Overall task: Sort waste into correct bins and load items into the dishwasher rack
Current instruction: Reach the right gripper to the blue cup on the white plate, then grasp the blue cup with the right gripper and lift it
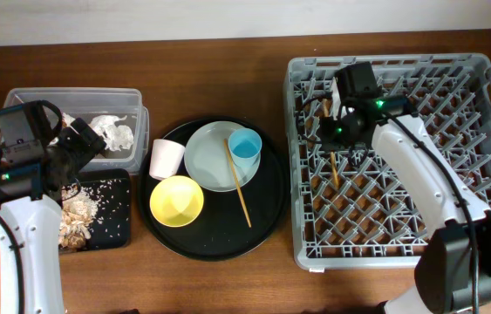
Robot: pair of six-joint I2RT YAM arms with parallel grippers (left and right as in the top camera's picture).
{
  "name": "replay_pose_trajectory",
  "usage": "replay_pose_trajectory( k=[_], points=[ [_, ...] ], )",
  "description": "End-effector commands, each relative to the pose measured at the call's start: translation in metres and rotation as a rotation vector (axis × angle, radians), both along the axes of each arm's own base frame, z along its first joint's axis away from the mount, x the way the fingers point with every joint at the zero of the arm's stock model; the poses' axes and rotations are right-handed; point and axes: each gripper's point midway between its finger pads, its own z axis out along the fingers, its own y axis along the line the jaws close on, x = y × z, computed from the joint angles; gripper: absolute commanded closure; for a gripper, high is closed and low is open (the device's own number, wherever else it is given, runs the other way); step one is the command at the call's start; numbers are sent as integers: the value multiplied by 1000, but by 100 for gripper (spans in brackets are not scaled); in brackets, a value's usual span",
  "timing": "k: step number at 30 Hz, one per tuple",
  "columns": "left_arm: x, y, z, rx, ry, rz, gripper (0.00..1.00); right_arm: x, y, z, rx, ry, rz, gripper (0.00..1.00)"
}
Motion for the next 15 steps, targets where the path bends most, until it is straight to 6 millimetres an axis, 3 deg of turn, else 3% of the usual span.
replay_pose_trajectory(
  k=[1, 5, 8, 10, 12, 15],
  points=[
    [0, 0, 7, 5, -18, -4, 1, -5, 59, 49, 147, -72, 136, 61],
    [0, 0, 7, 5, -18, -4, 1, -19, 123, 55, 158, -125, 327, 60],
    [0, 0, 7, 5, -18, -4, 1, -29, 152, 58, 172, -148, 398, 42],
    [0, 0, 7, 5, -18, -4, 1, -36, 171, 61, 185, -165, 443, 43],
    [0, 0, 7, 5, -18, -4, 1, -34, 181, 63, 163, -211, 457, 46],
    [0, 0, 7, 5, -18, -4, 1, -21, 180, 54, 68, -264, 431, 46]
  ],
)
